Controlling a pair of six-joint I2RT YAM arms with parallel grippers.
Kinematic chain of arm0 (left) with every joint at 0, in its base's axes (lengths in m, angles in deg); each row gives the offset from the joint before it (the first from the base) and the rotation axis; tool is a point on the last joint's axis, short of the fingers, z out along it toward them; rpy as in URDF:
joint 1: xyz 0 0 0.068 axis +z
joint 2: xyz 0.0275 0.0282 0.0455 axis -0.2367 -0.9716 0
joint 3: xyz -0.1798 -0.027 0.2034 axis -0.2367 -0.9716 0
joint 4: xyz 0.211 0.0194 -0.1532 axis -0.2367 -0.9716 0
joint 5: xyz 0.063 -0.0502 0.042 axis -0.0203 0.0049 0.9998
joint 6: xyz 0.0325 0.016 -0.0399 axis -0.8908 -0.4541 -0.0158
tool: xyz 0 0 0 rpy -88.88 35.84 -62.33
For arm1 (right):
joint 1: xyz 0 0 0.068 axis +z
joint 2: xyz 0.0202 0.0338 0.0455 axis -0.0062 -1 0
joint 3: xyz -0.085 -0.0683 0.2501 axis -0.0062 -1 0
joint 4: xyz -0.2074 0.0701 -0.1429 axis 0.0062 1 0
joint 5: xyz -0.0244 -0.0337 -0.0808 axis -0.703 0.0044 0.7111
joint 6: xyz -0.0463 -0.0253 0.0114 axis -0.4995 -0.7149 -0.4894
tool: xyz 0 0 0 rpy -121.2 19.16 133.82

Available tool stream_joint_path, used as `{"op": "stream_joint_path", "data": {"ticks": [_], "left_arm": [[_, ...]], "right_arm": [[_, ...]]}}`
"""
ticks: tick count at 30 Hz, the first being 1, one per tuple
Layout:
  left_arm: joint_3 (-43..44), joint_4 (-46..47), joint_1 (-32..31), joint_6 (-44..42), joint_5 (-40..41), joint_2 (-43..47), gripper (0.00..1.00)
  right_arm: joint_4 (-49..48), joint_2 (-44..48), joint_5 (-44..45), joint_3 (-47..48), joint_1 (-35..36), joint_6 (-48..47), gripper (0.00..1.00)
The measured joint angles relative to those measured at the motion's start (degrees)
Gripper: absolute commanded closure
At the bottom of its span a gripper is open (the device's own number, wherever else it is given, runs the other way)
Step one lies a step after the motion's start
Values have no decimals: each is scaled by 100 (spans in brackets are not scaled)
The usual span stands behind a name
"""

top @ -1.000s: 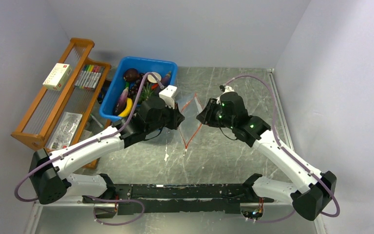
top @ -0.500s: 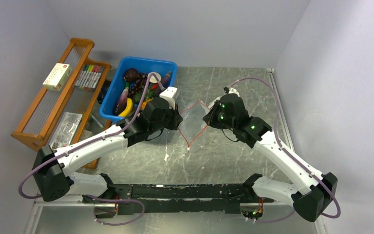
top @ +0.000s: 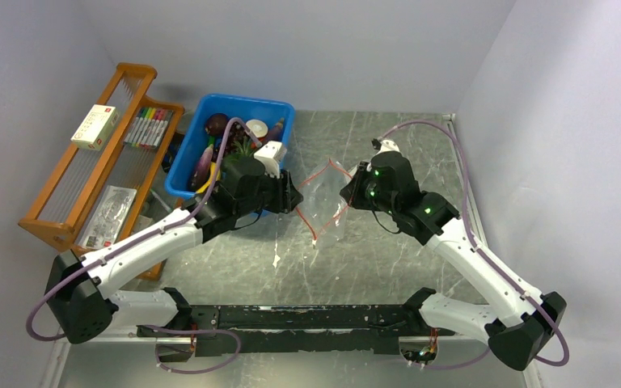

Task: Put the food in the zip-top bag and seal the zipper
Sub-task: Open the zipper of the food storage bag.

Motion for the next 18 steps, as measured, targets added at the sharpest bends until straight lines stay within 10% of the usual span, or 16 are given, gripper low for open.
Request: {"op": "stream_joint_path", "data": {"ticks": [11, 18], "left_arm": [[-13, 350, 0, -238, -514, 363, 6], [254, 190, 9, -568, -380, 643, 1]], "right_arm": [[114, -94, 39, 173, 0, -2, 100], [374, -74, 566, 461, 0, 7, 100]]}}
